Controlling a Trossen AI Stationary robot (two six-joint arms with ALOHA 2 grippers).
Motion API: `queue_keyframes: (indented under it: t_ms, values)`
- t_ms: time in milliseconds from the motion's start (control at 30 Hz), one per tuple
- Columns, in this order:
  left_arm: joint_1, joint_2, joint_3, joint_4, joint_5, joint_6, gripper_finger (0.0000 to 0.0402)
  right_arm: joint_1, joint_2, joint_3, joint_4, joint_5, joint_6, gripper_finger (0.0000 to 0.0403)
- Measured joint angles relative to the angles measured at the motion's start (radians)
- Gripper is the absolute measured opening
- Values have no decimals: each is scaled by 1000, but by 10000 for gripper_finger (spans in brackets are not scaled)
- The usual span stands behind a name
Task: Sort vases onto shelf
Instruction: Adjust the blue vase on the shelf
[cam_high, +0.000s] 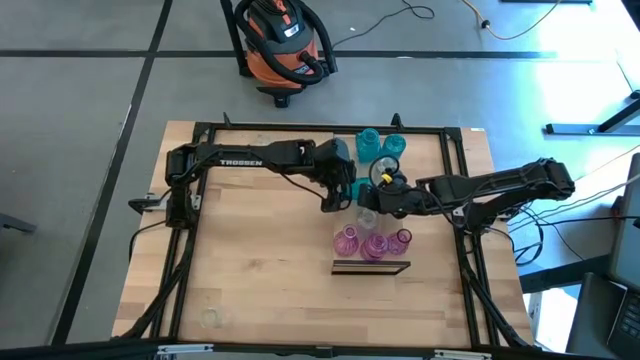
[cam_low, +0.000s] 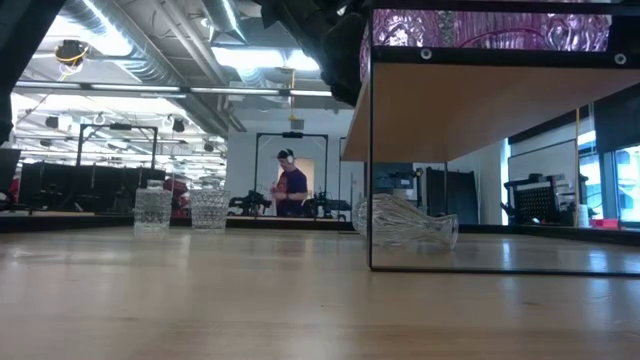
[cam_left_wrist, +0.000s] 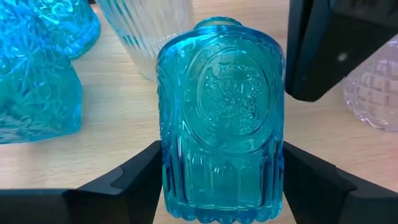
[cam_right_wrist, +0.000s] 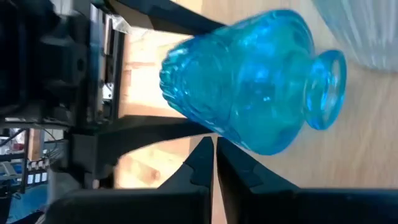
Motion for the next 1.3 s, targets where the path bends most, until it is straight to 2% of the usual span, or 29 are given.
queue_keyframes:
  t_ms: [367,667,900,1033,1200,1300]
  values:
    - [24,-10,1,-43,7,-49,266,57,-71,0,1,79,-24,17]
    - [41,-43,-2,-71,76,-108,266,145,-144,23,-2,194,-54,17]
    - [57,-128,-2,-64,96,-135,266,172,-168,145,-4,280,-299,17]
    - [64,-195,-2,-58,147,-153,266,171,-168,213,8,306,-487,17]
    - [62,-292,-1,66,249,-179,266,171,-168,291,8,310,-766,18]
    - [62,-325,-1,187,327,-207,266,171,-168,343,5,327,-887,36]
